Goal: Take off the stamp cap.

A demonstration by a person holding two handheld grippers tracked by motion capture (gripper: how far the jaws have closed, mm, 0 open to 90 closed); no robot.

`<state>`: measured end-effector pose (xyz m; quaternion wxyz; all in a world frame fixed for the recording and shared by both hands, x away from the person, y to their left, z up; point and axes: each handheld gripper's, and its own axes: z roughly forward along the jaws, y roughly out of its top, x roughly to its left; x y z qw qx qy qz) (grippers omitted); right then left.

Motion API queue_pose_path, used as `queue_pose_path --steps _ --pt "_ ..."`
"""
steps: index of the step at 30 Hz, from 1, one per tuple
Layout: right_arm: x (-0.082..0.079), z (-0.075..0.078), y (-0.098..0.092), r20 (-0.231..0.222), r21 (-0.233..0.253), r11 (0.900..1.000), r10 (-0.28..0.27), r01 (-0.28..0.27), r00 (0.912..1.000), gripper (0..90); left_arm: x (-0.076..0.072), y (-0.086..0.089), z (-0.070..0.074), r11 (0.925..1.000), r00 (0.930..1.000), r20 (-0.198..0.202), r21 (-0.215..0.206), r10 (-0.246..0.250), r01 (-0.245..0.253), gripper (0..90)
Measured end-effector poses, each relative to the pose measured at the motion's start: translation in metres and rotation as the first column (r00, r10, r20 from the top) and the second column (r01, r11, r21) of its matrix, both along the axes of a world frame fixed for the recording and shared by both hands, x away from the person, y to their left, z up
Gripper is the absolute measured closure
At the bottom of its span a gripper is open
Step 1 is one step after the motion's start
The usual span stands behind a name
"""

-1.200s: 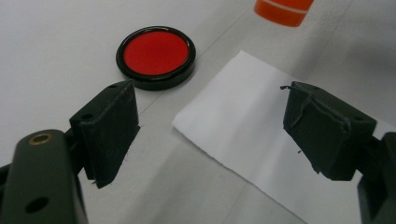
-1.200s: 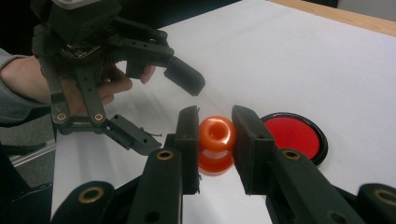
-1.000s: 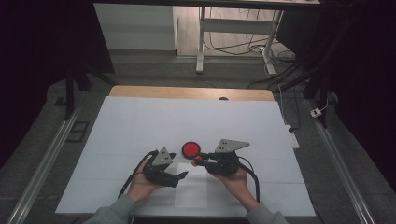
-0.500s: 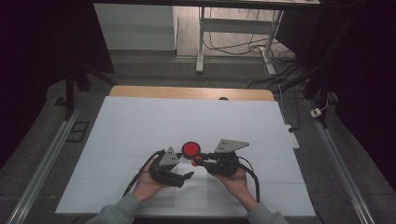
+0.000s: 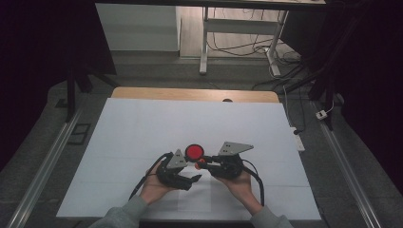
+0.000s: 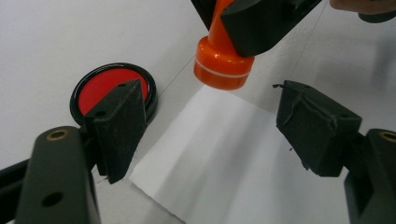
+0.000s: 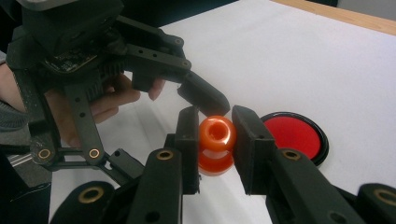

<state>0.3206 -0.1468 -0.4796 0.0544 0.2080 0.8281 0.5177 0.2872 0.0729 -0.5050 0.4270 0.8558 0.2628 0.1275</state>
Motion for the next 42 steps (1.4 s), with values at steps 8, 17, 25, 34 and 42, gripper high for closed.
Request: queue_pose_path --steps 8,17,25,34,42 --pt "0.0 0.0 0.0 0.0 -0.001 1.0 -0.001 0.001 1.0 71.6 0.001 -0.004 0.0 1.0 1.0 0.004 0.005 -0.004 0.004 28.4" --pt "0.0 -0.001 0.001 -0.001 -0.002 1.0 -0.004 0.004 1.0 71.6 0.001 -0.008 0.0 0.9999 0.9999 0.002 0.005 -0.012 0.012 36.8" --pt "0.0 -0.001 0.0 -0.001 -0.001 1.0 -0.004 0.004 1.0 71.6 0.002 -0.009 0.0 0.9998 0.9999 0.013 0.018 0.001 -0.001 42.2" --pt "0.0 -0.001 0.0 -0.003 0.002 1.0 -0.004 0.004 1.0 71.6 0.002 -0.013 -0.001 0.9994 0.9996 0.028 0.035 -0.001 0.0 51.7" --pt "0.0 -0.001 0.001 -0.003 0.005 1.0 -0.002 0.002 1.0 71.6 0.001 -0.016 -0.001 0.9989 0.9993 0.036 0.047 -0.008 0.006 56.3"
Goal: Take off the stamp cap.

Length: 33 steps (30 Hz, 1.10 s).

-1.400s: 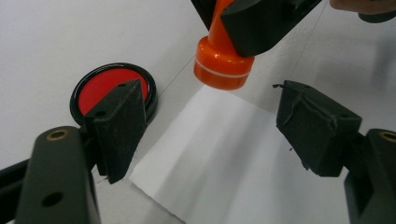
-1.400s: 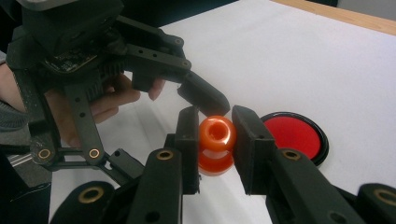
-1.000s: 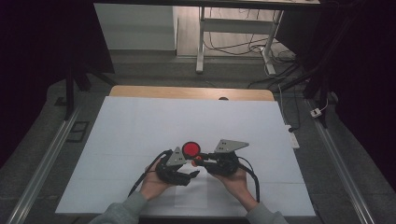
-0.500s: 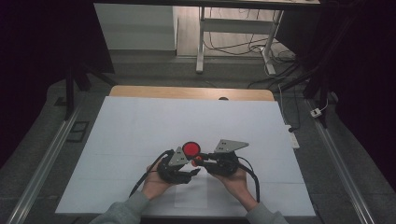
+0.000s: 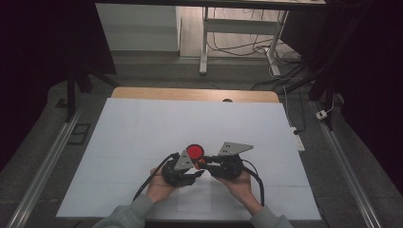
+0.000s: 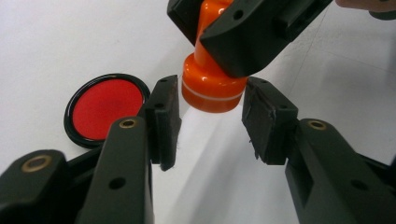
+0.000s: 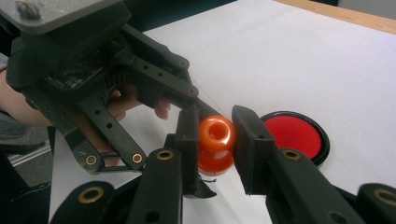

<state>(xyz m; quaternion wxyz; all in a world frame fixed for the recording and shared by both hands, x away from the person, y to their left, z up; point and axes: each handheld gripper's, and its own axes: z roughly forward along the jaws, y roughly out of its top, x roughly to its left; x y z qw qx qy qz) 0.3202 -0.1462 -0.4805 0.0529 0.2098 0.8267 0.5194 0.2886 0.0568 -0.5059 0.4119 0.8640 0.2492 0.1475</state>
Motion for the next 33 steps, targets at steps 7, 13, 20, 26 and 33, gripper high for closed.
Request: queue_pose_path --steps 7,13,20,26,33 --pt "0.0002 -0.0002 0.0 -0.002 -0.005 1.0 0.002 -0.002 1.0 71.6 0.0 -0.0019 -0.0004 1.0 0.9999 0.011 0.008 0.0 0.0 58.6" --pt "0.0002 -0.0012 0.0004 -0.002 -0.005 1.0 0.004 -0.004 1.0 71.6 0.0001 -0.0015 -0.0007 0.9999 0.9998 0.016 0.01 0.008 -0.009 62.7" --pt "0.0 -0.0011 0.0003 0.002 -0.007 1.0 0.005 -0.005 1.0 71.7 0.0 -0.0017 -0.001 0.9999 0.9999 0.016 0.013 0.005 -0.005 63.2" --pt "-0.0002 -0.0021 0.0007 0.002 -0.005 1.0 0.006 -0.006 1.0 71.7 -0.0005 -0.0016 -0.0013 0.9997 0.9998 0.021 0.025 -0.002 0.001 64.2" --pt "-0.0006 -0.0022 0.0008 0.001 -0.008 1.0 0.008 -0.008 1.0 71.8 -0.0008 -0.0008 -0.0018 0.9996 0.9996 0.028 0.027 -0.007 0.006 64.8"
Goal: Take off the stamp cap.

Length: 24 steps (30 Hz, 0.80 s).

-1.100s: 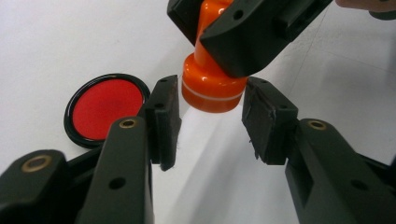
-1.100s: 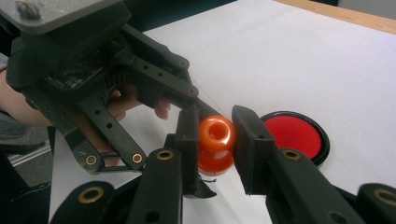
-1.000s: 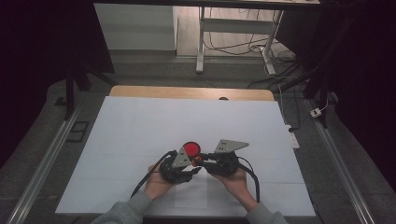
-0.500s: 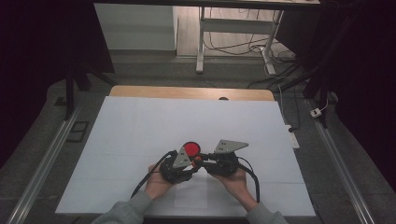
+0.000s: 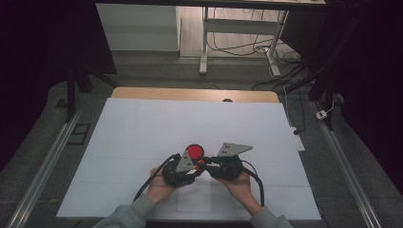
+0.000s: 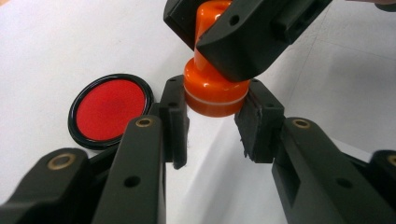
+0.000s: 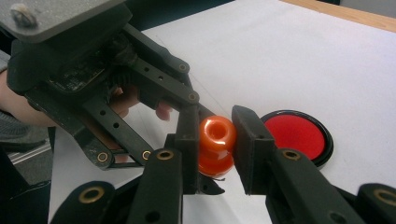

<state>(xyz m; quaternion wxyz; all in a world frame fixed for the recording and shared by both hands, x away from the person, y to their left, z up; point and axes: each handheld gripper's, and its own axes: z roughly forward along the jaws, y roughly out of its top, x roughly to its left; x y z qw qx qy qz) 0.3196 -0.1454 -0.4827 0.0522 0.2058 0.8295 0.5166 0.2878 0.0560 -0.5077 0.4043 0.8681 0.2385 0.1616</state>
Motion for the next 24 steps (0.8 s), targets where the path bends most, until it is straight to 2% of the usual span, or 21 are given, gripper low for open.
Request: queue_pose_path --steps 24 --pt "-0.0027 0.0003 0.0021 0.012 0.001 1.0 -0.003 0.003 0.9999 72.0 0.0003 0.0035 -0.0005 0.9998 0.9998 -0.009 -0.008 -0.016 0.016 65.2"
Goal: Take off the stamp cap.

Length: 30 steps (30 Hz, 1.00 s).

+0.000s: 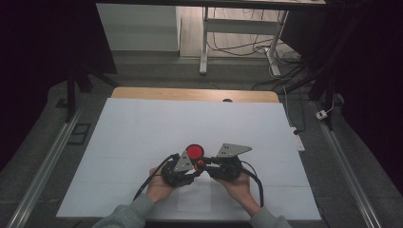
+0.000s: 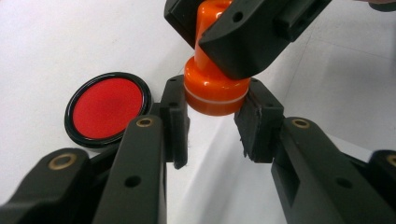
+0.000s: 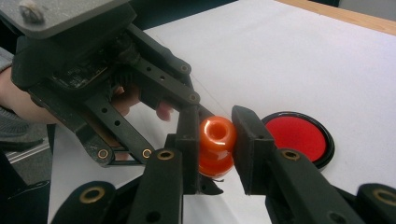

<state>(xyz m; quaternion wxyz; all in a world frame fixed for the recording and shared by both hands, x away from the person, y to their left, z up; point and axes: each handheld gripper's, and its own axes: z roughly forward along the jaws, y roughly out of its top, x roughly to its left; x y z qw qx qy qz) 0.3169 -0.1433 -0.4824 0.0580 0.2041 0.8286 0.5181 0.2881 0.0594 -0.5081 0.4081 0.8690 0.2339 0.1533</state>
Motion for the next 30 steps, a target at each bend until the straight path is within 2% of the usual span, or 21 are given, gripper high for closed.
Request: queue_pose_path --steps 30 --pt "-0.001 0.0001 0.0001 -0.008 0.007 1.0 -0.013 0.013 0.9999 72.3 0.0004 0.0012 0.0007 1.0 1.0 -0.007 -0.002 -0.004 0.004 65.3"
